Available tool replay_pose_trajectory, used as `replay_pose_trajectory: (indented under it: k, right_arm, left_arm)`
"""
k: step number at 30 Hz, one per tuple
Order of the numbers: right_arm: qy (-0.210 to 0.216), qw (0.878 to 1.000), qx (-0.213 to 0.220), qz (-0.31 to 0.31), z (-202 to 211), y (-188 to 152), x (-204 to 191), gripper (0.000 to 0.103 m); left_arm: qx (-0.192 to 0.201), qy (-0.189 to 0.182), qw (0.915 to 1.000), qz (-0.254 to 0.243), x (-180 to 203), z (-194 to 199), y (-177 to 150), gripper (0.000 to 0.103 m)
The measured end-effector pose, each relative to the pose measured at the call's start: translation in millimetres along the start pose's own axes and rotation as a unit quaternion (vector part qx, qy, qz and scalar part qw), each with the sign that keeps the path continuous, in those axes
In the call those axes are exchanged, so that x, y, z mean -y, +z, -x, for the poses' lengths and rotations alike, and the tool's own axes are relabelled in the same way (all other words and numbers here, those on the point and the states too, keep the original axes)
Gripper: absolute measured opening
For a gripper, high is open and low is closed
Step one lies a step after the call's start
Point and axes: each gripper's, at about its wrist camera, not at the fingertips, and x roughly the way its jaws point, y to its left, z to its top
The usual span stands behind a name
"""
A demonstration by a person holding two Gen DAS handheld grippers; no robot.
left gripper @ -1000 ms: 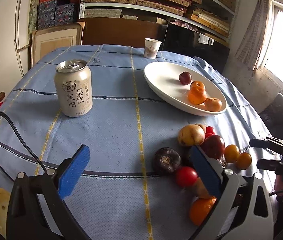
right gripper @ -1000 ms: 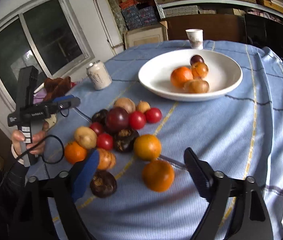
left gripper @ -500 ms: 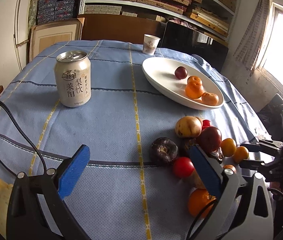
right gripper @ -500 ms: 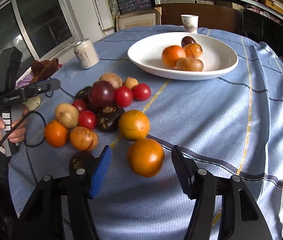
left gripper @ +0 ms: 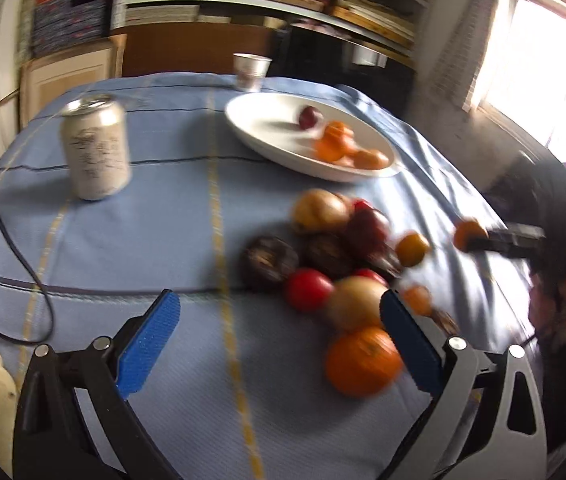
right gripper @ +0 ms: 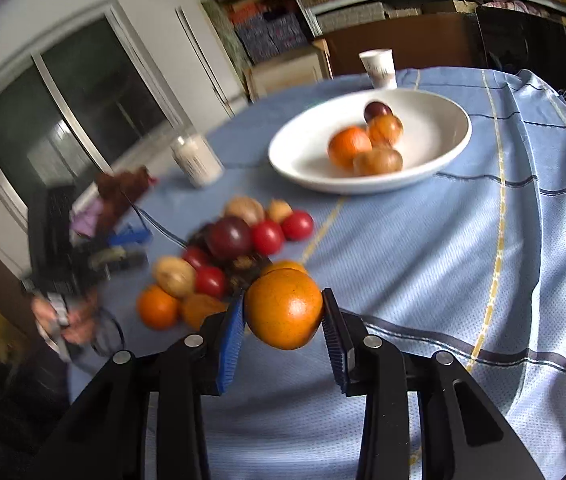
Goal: Organize fruits
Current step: 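Grasp an orange fruit from the pile with the right gripper, then grasp a mandarin with the left gripper while the right gripper holds its orange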
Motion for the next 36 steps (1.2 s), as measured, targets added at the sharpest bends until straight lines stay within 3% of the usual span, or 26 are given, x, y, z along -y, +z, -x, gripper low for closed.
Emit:
replay_pose_trajectory:
  k: [5, 13, 17, 24, 28, 36]
  right_arm:
    - [0.002, 1.0, 0.011, -0.017, 4.1, 2.4, 4.9, 0.038]
    - [-0.015, 1.0, 0.009, -0.022, 3.9, -0.9, 6.7, 0.038]
    - [-0.02, 1.0, 0.007, -0.021, 3.4, -1.6, 5.9, 0.038]
    - [-0.02, 1.0, 0.003, -0.013, 1.1, -2.4, 2.2, 0.038]
    - [-0.022, 1.0, 0.0, -0.014, -0.3, -2.8, 2.2, 0.038]
    - [-0.022, 1.0, -0.003, -0.011, -1.6, -3.2, 0.7, 0.038]
  left_arm:
    - [0.003, -0.018, 0.9983, -0.055, 33.8, 10.5, -14.6, 0.098]
    - [-0.041, -0.003, 0.9975, -0.058, 39.2, -4.2, -16.4, 0.097]
    - [-0.068, 0.002, 0.9956, -0.064, 40.3, -16.9, -16.6, 0.07]
    - [-0.08, -0.019, 0.9945, -0.065, 40.3, -21.3, -16.7, 0.059]
    - [-0.089, -0.032, 0.9927, -0.074, 45.1, -24.1, -17.7, 0.047]
    - [-0.082, -0.036, 0.9938, -0.065, 43.8, -18.0, -19.3, 0.046]
